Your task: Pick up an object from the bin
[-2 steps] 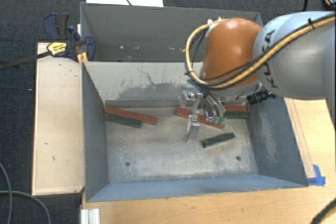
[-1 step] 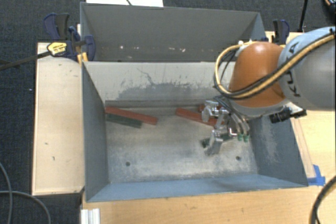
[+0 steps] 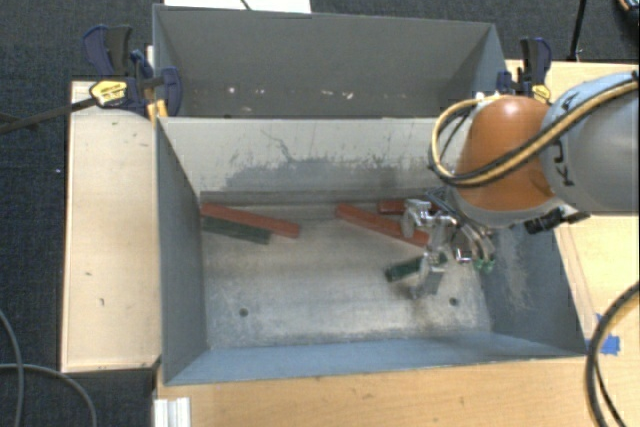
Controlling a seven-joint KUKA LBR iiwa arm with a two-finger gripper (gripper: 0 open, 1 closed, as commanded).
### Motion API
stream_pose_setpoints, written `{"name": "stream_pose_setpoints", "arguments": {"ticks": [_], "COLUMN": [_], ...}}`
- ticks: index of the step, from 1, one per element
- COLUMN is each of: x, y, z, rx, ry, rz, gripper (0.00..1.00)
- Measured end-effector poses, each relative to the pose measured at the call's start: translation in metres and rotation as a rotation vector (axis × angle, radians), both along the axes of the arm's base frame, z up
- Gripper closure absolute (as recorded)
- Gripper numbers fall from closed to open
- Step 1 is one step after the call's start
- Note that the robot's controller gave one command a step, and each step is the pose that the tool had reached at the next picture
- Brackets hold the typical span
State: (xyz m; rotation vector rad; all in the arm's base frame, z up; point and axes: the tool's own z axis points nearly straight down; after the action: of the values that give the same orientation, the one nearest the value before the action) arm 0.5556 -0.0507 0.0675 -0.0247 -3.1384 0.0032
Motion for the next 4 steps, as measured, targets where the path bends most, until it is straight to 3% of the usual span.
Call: {"name": "stream_pose_setpoints", "arguments": {"ticks": [1, 2, 3, 4], "x": [0.004, 0.004, 0.033, 0.032], "y": [0.004, 0.004, 0.016, 0.016], "z": [0.007, 0.007, 0.006, 0.007], "rx": [0.002, 0.003, 0.0, 0.001], "ry": [-0.013, -0.013, -0.009, -0.01], "rz": [0.001, -0.002, 0.033, 0.028], "gripper": [1.0, 1.0, 1.0, 1.0]}}
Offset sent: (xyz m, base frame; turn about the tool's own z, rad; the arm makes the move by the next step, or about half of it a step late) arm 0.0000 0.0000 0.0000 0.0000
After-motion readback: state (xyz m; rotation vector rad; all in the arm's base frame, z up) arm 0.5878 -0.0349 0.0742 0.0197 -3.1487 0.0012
